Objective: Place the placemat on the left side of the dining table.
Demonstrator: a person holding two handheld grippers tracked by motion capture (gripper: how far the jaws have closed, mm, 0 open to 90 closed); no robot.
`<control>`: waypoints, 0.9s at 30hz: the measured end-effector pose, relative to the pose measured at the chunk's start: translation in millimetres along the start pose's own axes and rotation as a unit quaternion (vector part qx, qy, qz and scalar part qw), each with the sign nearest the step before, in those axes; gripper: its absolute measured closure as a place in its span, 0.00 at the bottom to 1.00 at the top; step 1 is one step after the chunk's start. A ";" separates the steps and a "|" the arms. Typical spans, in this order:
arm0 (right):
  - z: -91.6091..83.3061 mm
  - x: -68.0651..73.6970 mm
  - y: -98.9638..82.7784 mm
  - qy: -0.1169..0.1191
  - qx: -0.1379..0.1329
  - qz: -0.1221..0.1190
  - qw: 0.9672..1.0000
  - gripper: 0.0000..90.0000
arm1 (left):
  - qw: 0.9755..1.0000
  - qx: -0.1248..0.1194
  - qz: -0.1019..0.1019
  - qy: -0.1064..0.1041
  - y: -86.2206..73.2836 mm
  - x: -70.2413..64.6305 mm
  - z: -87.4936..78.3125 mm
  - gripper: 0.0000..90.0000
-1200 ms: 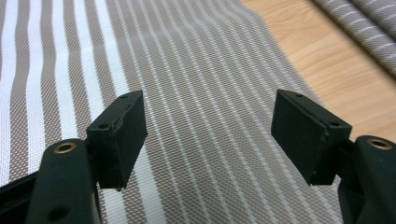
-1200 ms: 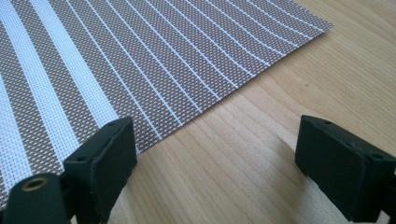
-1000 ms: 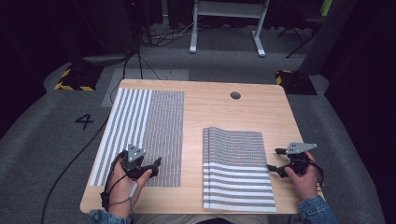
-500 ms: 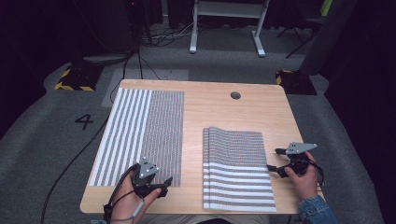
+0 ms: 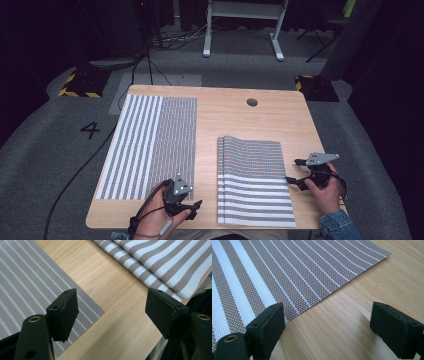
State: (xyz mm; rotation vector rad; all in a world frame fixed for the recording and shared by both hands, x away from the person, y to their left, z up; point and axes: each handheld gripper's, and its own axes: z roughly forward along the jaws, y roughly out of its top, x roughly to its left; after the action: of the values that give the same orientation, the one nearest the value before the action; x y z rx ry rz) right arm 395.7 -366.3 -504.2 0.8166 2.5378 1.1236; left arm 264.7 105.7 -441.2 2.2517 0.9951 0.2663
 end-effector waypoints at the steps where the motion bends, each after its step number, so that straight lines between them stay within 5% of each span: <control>1: 0.0 0.0 0.0 0.000 0.000 0.000 1.000 0.14 | 1.000 0.001 0.001 -0.003 0.4 -1.6 4.0 0.30; 12: -0.1 0.2 0.0 0.000 0.000 0.000 1.000 0.14 | 0.999 0.001 0.028 -0.033 0.7 -18.0 39.3 0.30; 16: 0.0 0.2 0.0 0.000 0.000 0.000 1.000 0.14 | 0.999 -0.014 0.032 -0.023 -1.0 -21.3 44.7 0.30; 20: -0.1 0.2 0.1 0.000 0.001 0.000 1.000 0.14 | 0.998 -0.056 0.030 -0.005 -5.4 -22.8 48.8 0.31; 27: -0.1 0.2 0.1 0.000 0.001 -0.001 1.000 0.14 | 0.998 -0.051 0.026 0.000 -16.1 -24.0 62.1 0.32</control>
State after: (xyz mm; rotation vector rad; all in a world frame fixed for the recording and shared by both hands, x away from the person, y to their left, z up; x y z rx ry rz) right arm 395.5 -366.2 -504.1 0.8156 2.5386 1.1209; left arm 265.0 66.4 -497.3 2.1869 0.9037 0.3334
